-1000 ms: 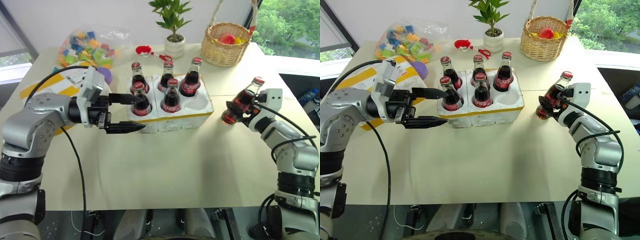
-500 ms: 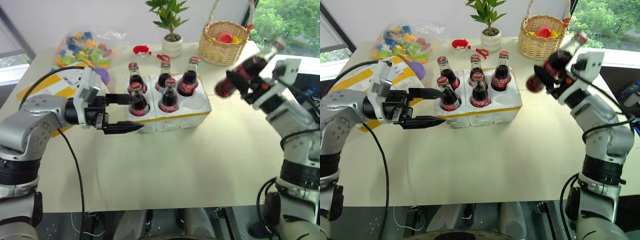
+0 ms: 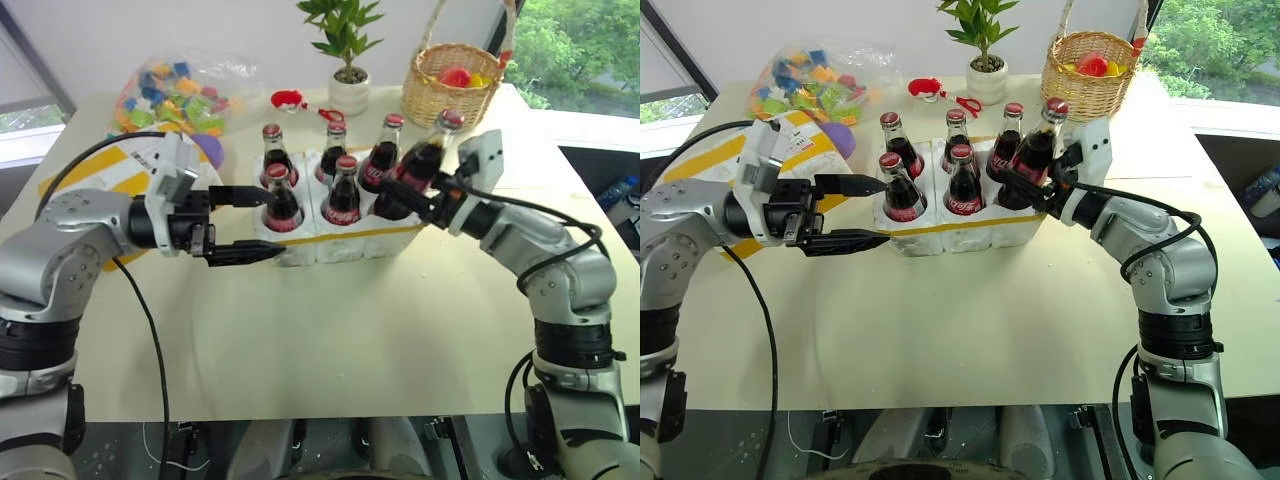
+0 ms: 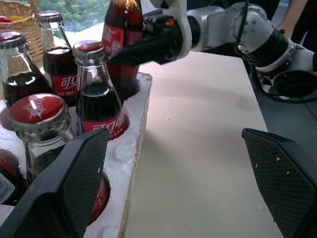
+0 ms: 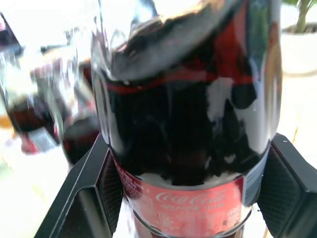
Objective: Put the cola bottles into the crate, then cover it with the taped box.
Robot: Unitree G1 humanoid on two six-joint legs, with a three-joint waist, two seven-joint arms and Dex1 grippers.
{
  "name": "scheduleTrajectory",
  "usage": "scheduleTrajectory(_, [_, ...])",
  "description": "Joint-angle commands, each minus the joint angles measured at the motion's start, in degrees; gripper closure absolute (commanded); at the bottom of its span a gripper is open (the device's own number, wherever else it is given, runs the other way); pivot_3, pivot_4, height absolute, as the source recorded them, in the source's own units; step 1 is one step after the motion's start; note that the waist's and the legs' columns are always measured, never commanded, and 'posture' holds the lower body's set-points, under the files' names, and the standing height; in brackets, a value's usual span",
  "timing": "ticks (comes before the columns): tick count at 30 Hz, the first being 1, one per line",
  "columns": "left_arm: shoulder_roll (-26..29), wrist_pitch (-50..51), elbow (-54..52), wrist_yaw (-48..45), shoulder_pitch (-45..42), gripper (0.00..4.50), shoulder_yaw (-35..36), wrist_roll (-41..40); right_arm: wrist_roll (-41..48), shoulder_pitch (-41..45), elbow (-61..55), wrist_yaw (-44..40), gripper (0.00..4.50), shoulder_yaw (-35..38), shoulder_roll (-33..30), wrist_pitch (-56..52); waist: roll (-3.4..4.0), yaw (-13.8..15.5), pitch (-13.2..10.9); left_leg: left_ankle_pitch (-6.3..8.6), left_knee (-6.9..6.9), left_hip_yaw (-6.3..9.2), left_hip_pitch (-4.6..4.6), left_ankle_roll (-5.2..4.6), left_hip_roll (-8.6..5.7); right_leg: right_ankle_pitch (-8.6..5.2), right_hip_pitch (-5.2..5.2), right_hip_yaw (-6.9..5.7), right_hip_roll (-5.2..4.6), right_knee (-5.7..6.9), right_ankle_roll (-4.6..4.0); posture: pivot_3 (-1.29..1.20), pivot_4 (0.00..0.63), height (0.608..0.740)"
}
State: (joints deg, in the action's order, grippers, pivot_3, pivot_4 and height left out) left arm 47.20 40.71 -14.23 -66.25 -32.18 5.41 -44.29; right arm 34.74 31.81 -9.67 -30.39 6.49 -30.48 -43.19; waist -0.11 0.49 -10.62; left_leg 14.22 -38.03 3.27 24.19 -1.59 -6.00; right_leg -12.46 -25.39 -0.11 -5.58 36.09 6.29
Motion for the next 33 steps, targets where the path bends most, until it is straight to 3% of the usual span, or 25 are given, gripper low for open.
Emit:
scheduleTrajectory(1, [0.52,-0.89,-1.89,0.21,-0.39,0.0,1.85,-0.49,-2.85,1.76,0.33,-2.56,1.67,-1.65,-1.59,3.09,0.0,-0.06,0.0,0.0,0.0,0.0,0.0,0.0,0.0,0.0,0.0,0.0,0.0,0.0,0.0,0.0,0.15,0.732])
scheduleTrajectory(4, [0.48,-0.99,-1.84,0.34,-0.41,0.0,1.83,-0.42,-5.64,2.66,3.92,-4.33,1.67,-4.31,-1.67,3.74,0.0,-0.01,0.0,0.0,0.0,0.0,0.0,0.01,0.0,0.0,0.01,-0.01,0.01,0.0,0.0,0.0,0.15,0.732])
scheduleTrajectory(6, [0.48,-1.09,-1.69,0.37,-0.51,0.0,1.78,-0.3,-6.65,3.58,6.51,-5.14,0.59,-5.15,-1.27,3.9,0.0,-0.03,0.0,-0.01,-0.01,0.0,0.0,0.01,0.0,0.0,0.01,-0.01,0.0,0.0,0.0,0.0,0.15,0.732])
scheduleTrajectory(8, [0.58,-1.12,-1.71,0.41,-0.49,0.0,1.86,-0.27,-7.49,4.19,7.99,-5.75,0.06,-5.48,-1.05,4.34,-0.05,-0.14,0.03,-0.01,-0.02,0.0,-0.03,0.01,0.0,0.0,0.04,-0.01,0.0,0.0,0.0,0.0,0.15,0.732])
scheduleTrajectory(15, [3.46,-1.11,-3.87,2.26,3.99,0.0,5.81,0.51,-5.91,3.71,5.29,-8.64,0.06,-1.12,-4.35,3.09,-0.03,-0.19,0.02,0.0,-0.01,0.01,-0.05,0.02,0.01,0.0,0.03,0.0,0.0,0.01,0.0,0.0,0.15,0.732])
scheduleTrajectory(22, [11.2,-3.73,-8.21,6.53,19.56,0.0,20.08,7.62,10.25,1.71,-4.54,-16.55,0.06,12.92,-15.4,-8.01,0.0,0.14,0.0,0.17,0.02,0.01,0.0,-0.26,0.02,0.0,0.02,0.0,-0.03,-0.07,-0.01,0.0,0.15,0.732])
scheduleTrajectory(25, [13.64,-5.83,-8.0,8.23,28.53,0.0,27.11,14.79,15.33,1.95,-4.62,-18.93,0.06,17.23,-19.51,-11.3,-0.01,0.06,0.01,0.24,0.04,0.0,-0.05,-0.35,0.08,-0.01,0.08,0.0,-0.01,-0.13,-0.02,0.0,0.15,0.732])
scheduleTrajectory(28, [15.29,-14.23,-3.96,9.95,40.7,0.0,31.96,28.55,17.1,-0.25,-4.59,-23.2,0.06,18.67,-23.36,-11.86,0.02,0.05,0.02,0.26,0.09,-0.06,-0.08,-0.36,0.14,-0.13,0.09,0.0,-0.03,-0.19,-0.22,0.0,0.15,0.732])
scheduleTrajectory(33, [15.53,-24.84,5.14,17.17,51.48,0.0,34.57,43.51,16.65,-1.66,-4.96,-27.16,0.06,17.04,-25.74,-9.01,0.05,0.23,0.04,0.29,0.17,-0.16,-0.08,-0.39,0.22,-0.17,0.09,0.02,-0.08,-0.29,-0.31,0.0,0.15,0.732])
